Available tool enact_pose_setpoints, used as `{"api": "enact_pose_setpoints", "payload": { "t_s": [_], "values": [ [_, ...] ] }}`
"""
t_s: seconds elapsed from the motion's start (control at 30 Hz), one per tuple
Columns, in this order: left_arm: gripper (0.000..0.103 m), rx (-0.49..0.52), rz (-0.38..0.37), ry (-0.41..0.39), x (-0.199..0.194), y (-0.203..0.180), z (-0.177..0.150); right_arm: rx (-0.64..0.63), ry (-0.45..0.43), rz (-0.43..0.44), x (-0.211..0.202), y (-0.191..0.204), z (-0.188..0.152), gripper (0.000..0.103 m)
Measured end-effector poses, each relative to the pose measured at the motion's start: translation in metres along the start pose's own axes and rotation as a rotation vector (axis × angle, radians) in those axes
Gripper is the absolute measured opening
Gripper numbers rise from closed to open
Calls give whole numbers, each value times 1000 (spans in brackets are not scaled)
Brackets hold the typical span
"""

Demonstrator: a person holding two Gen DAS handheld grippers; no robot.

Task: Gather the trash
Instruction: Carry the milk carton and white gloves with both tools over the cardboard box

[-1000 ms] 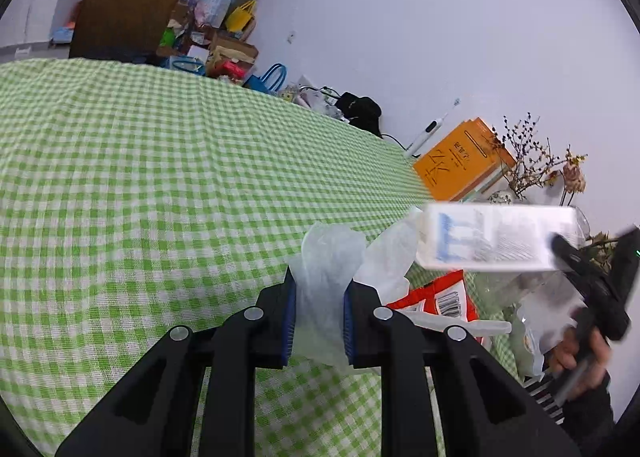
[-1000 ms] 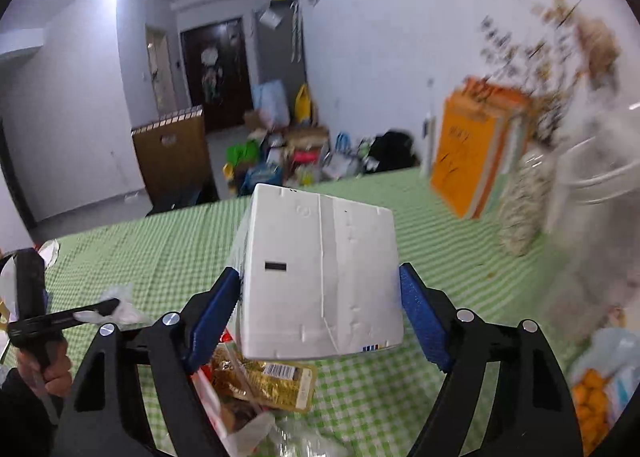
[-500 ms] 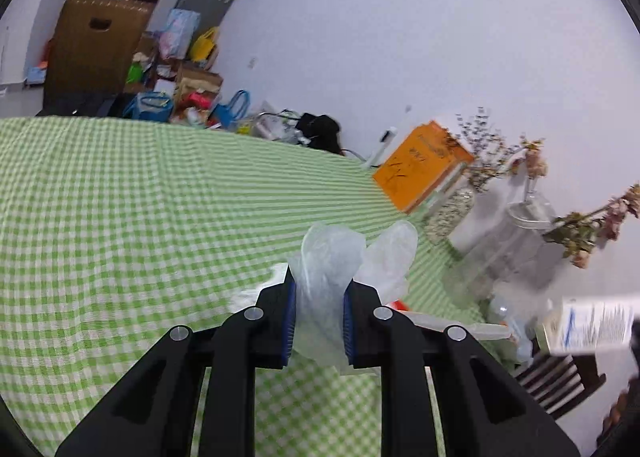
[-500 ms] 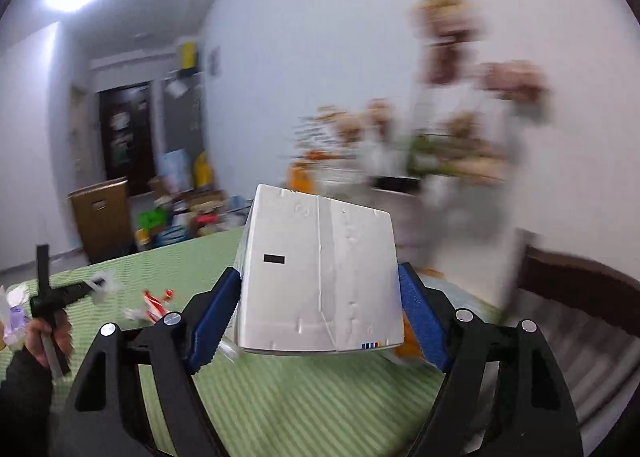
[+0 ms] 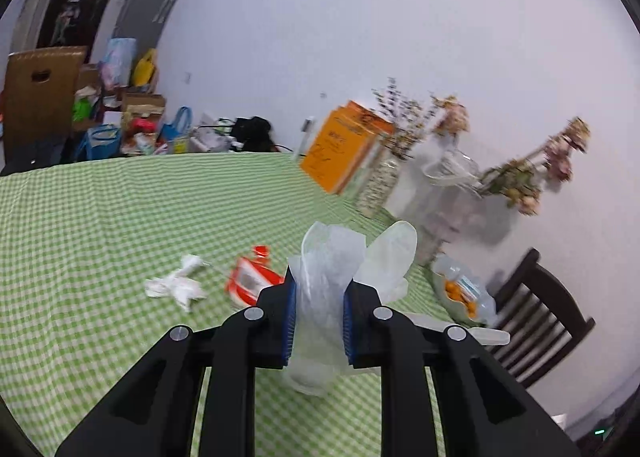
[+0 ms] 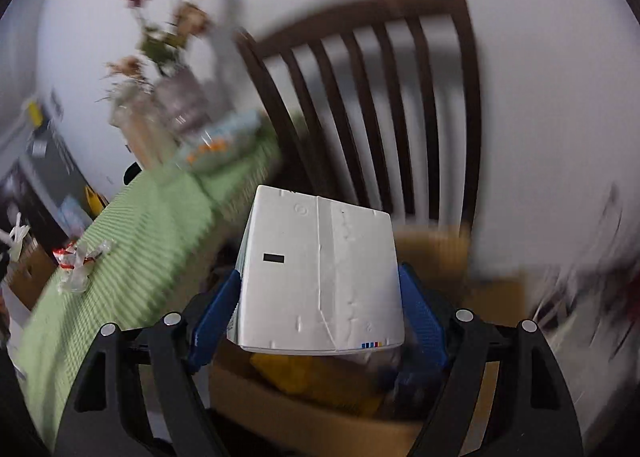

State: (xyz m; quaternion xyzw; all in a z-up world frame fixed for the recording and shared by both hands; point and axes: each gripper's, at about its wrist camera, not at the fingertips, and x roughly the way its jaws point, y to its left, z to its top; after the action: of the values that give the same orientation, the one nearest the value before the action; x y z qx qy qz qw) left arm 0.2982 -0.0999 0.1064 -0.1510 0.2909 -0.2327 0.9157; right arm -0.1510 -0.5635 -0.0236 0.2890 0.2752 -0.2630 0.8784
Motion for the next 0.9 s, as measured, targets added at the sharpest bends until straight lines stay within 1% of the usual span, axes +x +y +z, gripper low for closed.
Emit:
{"api": "enact_pose_setpoints", "payload": {
  "t_s": [0.03, 0.1, 0.17, 0.2, 0.3, 0.37, 0.4, 0.43, 0.53, 0.57, 0.67, 0.73, 0.77, 0.8, 0.83, 0.87, 0.9],
  "values": [
    [16, 9, -21, 9, -3, -10, -4, 40, 26, 0, 10, -7, -10, 77],
    [16, 32, -63, 23, -8, -29, -13, 77, 61, -2, 27, -8, -17, 77],
    [16, 80, -88, 55, -7, -54, -30, 57, 83, -20, 39, 4, -23, 77],
    [16, 94, -97, 73, -5, -62, -38, 23, 87, -33, 44, 12, -23, 76],
    [16, 154, -125, 160, 7, -96, -69, -150, 101, -108, 63, 54, -19, 77],
    [16, 188, -131, 192, 10, -113, -87, -293, 140, -148, 81, 88, -23, 77],
    [16, 199, -136, 201, 12, -118, -93, -336, 147, -159, 86, 95, -27, 77],
    [16, 213, -141, 214, 13, -127, -100, -404, 174, -175, 97, 111, -30, 77],
    [16, 229, -166, 245, 13, -143, -118, -456, 225, -213, 122, 127, -39, 77],
    [16, 237, -177, 258, 13, -149, -124, -497, 214, -228, 130, 134, -46, 77],
    [16, 274, -187, 291, 17, -165, -140, -506, 207, -234, 142, 139, -44, 77],
    [16, 294, -200, 322, 21, -178, -151, -509, 205, -214, 149, 141, -39, 78],
    [16, 304, -209, 337, 23, -183, -156, -523, 206, -185, 152, 143, -37, 79],
    [16, 319, -217, 353, 25, -189, -163, -523, 226, -130, 157, 144, -32, 80],
    [16, 338, -220, 371, 27, -197, -170, -481, 280, -28, 164, 140, -24, 83],
    [16, 354, -226, 391, 29, -204, -177, -426, 305, 32, 168, 134, -15, 85],
    [16, 363, -233, 409, 31, -209, -182, -386, 306, 62, 168, 128, -7, 85]
  ]
}}
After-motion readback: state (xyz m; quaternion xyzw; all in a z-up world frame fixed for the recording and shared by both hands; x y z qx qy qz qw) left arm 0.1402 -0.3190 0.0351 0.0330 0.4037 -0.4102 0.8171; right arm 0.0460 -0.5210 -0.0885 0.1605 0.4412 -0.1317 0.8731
